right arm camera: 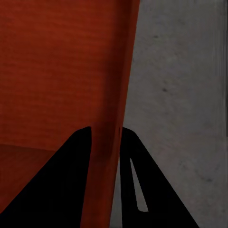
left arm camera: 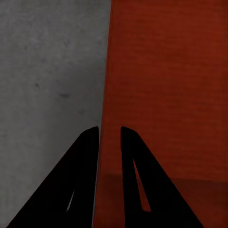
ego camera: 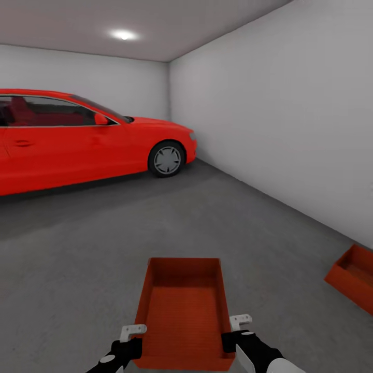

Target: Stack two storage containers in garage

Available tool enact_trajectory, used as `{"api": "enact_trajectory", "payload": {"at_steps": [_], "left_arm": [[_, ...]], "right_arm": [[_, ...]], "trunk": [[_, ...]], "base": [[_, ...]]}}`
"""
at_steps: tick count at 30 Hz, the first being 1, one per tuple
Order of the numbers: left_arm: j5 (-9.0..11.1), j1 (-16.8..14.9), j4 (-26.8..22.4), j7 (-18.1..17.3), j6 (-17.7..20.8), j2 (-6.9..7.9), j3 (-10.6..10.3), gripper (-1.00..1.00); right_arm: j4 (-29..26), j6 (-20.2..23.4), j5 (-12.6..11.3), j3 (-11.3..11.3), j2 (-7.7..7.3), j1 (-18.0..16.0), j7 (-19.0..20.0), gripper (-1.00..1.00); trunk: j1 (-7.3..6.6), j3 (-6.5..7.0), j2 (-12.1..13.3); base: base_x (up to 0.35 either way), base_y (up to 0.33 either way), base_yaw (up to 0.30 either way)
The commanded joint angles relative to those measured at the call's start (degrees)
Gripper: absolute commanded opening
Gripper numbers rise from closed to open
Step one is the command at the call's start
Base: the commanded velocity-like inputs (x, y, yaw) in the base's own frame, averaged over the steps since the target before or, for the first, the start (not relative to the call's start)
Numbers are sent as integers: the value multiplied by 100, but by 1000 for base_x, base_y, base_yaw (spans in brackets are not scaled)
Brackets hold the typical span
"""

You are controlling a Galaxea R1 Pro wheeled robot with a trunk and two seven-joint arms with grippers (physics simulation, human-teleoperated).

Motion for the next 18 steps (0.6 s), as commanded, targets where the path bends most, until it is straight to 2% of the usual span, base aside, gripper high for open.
{"api": "enact_trajectory", "payload": {"at_steps": [1,10,18], "left_arm": [[28,-7,-18,34,-17,49,-136,-100],[27,-7,-18,32,-18,49,-136,-100],[27,-7,-18,33,-17,49,-137,-100]], "right_arm": [[15,39,-72,388,-4,1,172,-100],[15,39,-70,386,-6,1,243,-100],[14,39,-70,386,-6,1,253,-100]], "trunk": [[2,-5,-2],[2,-5,-2],[2,-5,-2]], "base": [[275,145,-283],[261,142,-283],[199,109,-283]]}}
